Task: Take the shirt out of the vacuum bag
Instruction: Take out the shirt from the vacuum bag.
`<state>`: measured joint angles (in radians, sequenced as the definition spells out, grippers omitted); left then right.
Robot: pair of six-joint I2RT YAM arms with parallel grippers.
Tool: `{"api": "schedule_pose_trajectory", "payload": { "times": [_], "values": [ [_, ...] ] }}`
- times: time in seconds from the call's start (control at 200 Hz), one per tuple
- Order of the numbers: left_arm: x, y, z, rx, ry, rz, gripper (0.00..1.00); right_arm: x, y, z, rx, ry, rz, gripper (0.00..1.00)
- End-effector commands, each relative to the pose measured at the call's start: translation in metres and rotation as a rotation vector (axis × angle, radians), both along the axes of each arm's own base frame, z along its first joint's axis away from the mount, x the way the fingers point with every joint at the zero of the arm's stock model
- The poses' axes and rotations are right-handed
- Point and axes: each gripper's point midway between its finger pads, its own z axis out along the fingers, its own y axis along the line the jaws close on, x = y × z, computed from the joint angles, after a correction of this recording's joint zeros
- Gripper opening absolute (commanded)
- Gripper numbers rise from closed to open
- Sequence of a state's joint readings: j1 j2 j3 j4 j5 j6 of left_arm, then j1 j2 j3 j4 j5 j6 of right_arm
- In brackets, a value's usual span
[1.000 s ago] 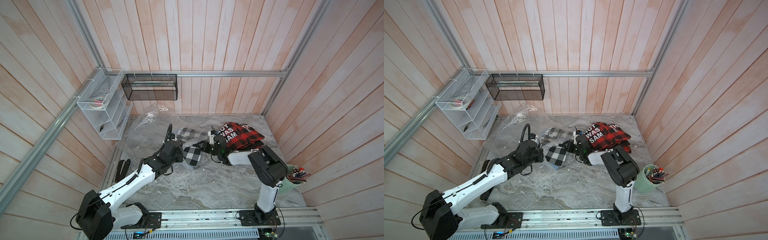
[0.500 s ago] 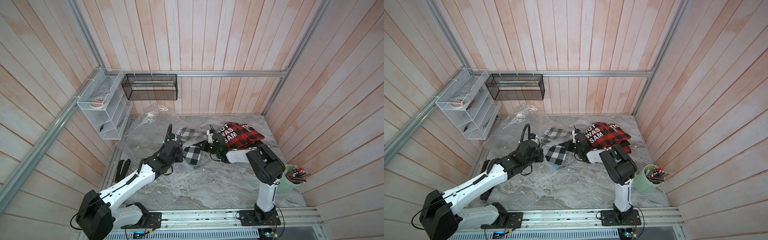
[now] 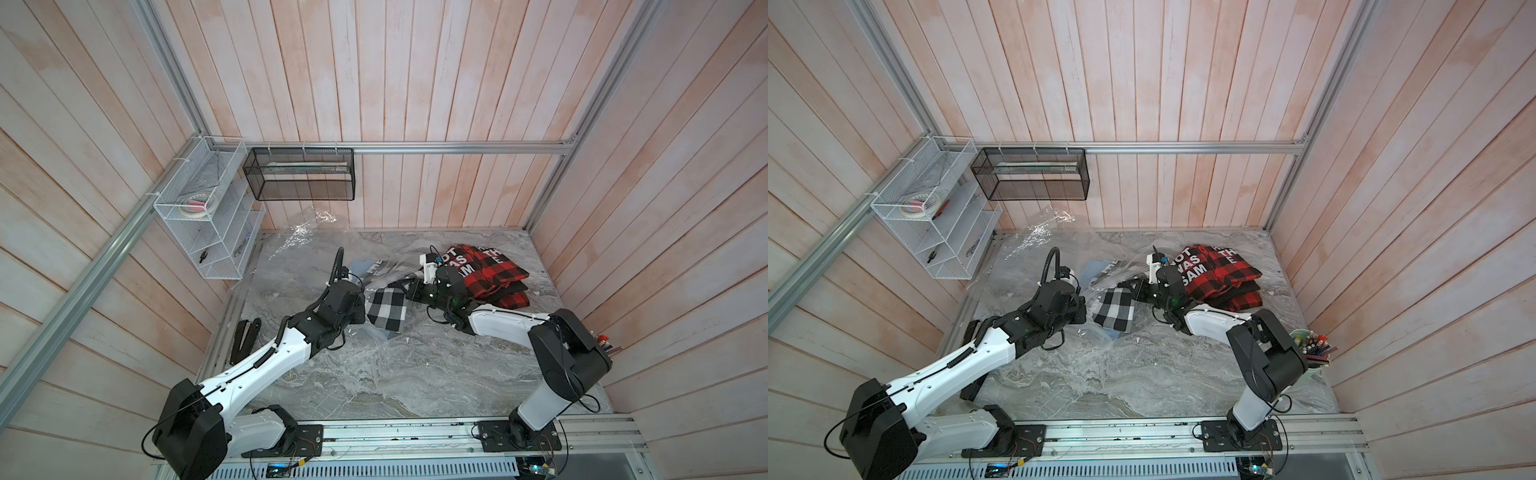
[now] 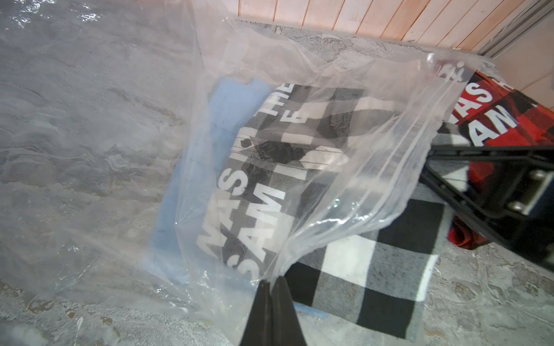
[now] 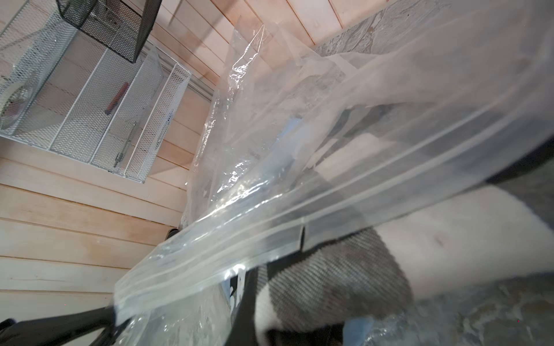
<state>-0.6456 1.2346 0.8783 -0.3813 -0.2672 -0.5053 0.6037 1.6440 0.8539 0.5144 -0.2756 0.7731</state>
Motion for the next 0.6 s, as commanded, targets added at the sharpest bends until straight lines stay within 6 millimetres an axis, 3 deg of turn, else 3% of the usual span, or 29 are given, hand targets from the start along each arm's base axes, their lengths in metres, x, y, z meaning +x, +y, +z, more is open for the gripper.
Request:
{"api": "schedule_pose_trajectory", "payload": {
  "times": [0.0, 0.3, 0.595],
  "values": [
    [0.004, 0.007, -0.003, 0.013, 0.006, 0.039, 0.00, -0.014, 0.004, 0.022, 0.017, -0.045, 0.039, 0.00],
    [0.006, 0.011, -0.006, 0.010, 0.015, 0.055, 0.00, -0.042, -0.013, 0.069, 0.049, -0.115, 0.026, 0.00],
    [0.006, 0.015, -0.010, 0.012, 0.031, 0.074, 0.00, -0.055, -0.039, 0.145, 0.042, -0.259, -0.028, 0.00]
  ]
}}
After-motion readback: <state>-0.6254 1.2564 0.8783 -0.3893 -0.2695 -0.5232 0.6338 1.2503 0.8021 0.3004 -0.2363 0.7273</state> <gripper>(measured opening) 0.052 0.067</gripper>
